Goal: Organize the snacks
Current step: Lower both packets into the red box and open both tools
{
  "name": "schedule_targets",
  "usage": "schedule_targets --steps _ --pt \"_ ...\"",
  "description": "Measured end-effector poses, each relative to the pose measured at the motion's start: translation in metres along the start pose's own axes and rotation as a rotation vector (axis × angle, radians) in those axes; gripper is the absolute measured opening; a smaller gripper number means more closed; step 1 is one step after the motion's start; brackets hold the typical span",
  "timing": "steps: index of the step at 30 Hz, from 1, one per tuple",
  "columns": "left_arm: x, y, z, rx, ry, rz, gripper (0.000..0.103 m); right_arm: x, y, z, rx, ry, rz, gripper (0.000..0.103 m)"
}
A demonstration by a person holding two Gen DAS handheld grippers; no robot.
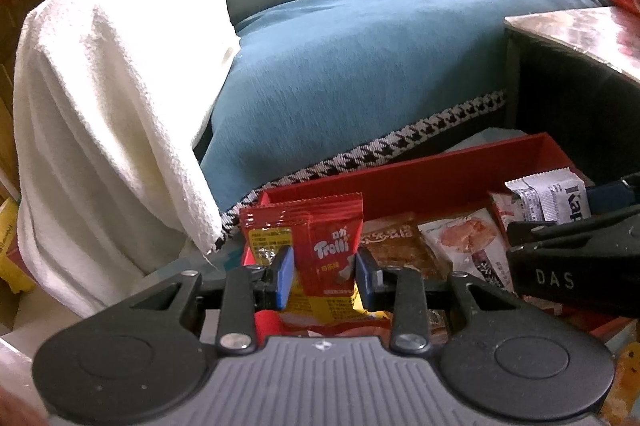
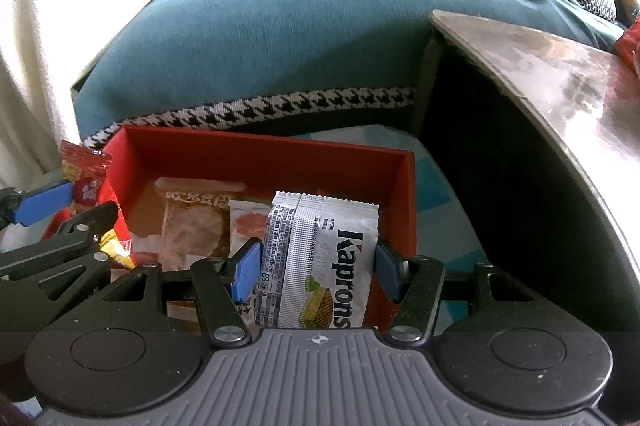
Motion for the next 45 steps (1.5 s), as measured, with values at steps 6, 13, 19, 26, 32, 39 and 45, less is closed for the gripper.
schedule_targets --steps 6,13,19,26,32,39,45 --pt "-0.006 0.001 0.001 0.007 0.02 -0.002 0.03 -0.011 -0.001 0.002 -0.015 0.026 -0.005 0.067" --pt "-0.004 0.0 0.001 -0.006 0.016 -0.008 0.03 -0.011 -0.002 0.002 -0.024 0.025 -0.005 0.068" --pt "0.004 0.002 0.002 -0.01 0.012 -0.019 0.033 -0.005 0.0 0.002 -0.016 0.016 -0.005 0.068" --pt "0.026 0.009 0.007 0.006 0.002 -0.018 0.039 0.016 0.0 0.005 -0.018 -0.005 -0.008 0.069" --pt "0.044 0.012 0.013 0.011 0.0 -0.008 0.041 0.034 0.006 0.015 0.001 -0.009 -0.017 0.071" --pt "0.065 0.013 0.026 0.004 -0.006 0.001 0.044 0.054 0.013 0.026 0.02 -0.019 -0.026 0.072" --pt "0.076 0.012 0.039 -0.004 0.004 0.005 0.045 0.068 0.014 0.038 0.024 -0.02 -0.036 0.073"
Point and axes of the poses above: each gripper's, at about its wrist camera, not at the fingertips, and x roughly against the way its jaws point, y to its left, z to its underside, the point moved 2 cm from there along -x, roughly the way its jaws point, and after that the axes turned 2 degrees about y, right-handed, at the moved point
